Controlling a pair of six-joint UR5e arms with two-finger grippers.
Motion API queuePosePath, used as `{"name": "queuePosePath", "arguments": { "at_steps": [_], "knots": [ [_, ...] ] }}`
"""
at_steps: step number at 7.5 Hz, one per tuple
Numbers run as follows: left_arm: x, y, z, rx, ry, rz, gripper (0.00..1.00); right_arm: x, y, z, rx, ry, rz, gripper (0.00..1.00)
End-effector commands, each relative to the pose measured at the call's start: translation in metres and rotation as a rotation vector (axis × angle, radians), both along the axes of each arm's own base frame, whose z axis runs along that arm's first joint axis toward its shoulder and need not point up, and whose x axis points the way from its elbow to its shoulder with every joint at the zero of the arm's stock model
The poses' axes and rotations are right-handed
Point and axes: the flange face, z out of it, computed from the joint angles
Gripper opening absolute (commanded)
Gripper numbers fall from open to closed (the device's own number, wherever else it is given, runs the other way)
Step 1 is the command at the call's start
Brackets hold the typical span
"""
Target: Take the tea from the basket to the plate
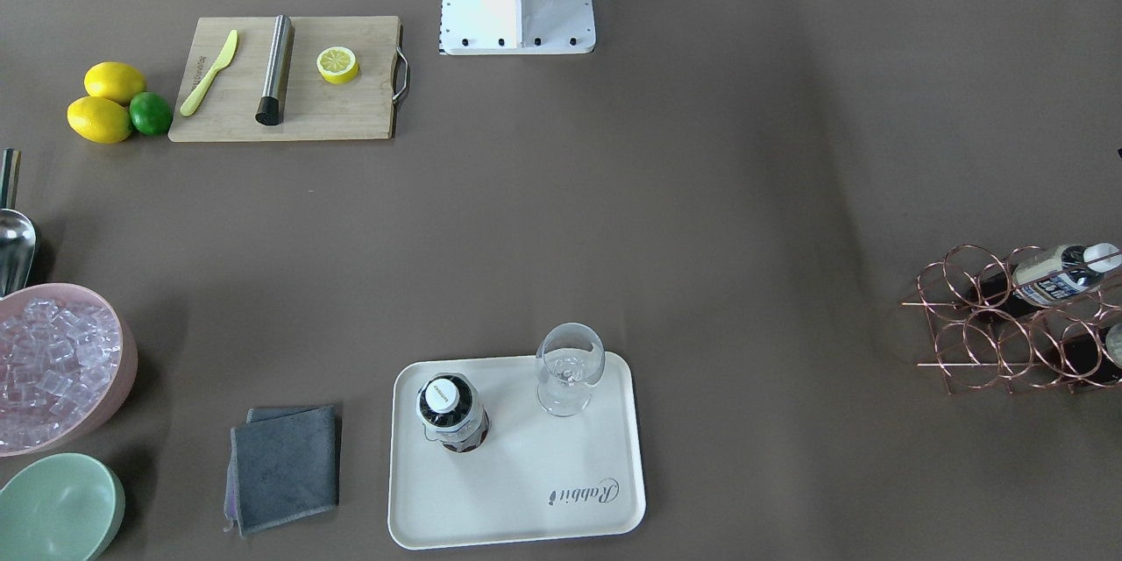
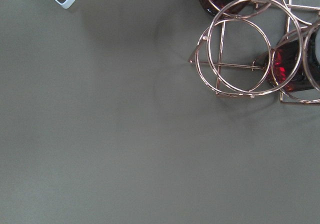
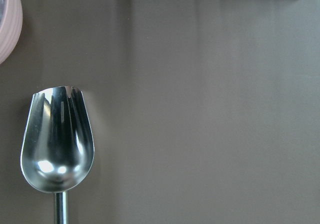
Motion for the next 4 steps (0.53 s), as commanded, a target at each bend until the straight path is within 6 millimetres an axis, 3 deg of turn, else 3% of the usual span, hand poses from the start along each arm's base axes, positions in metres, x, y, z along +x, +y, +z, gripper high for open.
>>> {"name": "queuePosePath", "arguments": {
  "at_steps": [1,4],
  "knots": [
    [-0.0003,-0.0001,-0.0008,0.001,-0.001,-0.001,0.98,0.0,0.0,0.0,0.0,0.0,0.0,1.0],
    [0.0012,-0.0003,-0.0015,0.003,0.0,0.002,0.98,0.0,0.0001,0.0002,-0.002,0.0,0.0,1.0]
  ]
}}
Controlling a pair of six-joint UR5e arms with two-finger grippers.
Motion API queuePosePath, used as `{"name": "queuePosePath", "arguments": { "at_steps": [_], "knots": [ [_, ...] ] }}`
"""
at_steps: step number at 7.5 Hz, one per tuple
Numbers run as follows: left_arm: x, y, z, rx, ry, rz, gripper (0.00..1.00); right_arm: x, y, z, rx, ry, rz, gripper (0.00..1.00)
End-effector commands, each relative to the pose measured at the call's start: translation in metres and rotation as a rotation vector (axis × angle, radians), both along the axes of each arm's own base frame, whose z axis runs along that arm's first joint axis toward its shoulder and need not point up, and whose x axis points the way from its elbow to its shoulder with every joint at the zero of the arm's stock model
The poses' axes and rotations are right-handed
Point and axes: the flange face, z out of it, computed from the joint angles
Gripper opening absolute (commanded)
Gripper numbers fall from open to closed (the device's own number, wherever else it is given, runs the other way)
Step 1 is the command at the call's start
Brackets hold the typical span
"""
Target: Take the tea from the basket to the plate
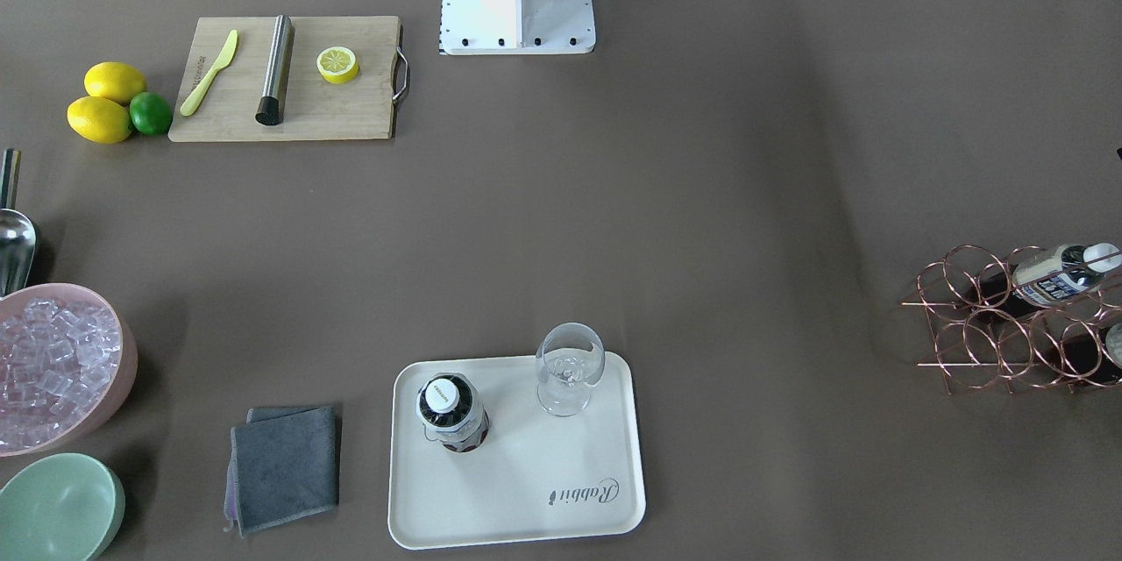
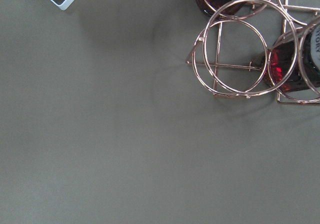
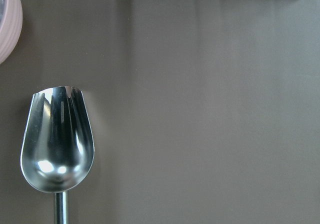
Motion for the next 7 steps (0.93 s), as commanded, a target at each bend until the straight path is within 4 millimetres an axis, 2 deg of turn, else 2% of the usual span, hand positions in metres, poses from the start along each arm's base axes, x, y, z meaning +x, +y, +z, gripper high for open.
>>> {"name": "queuePosePath", "arguments": {
  "at_steps": [1,7],
  "knots": [
    [0.001,-0.0001,0.0008,0.006,-0.011,0.008,0.98,0.0,0.0,0.0,0.0,0.0,0.0,1.0],
    [0.0039,-0.0009,0.0004,0.0,-0.012,0.008,0.98,-0.0001,-0.0002,-0.0016,0.003,-0.001,0.0,1.0]
  ]
}}
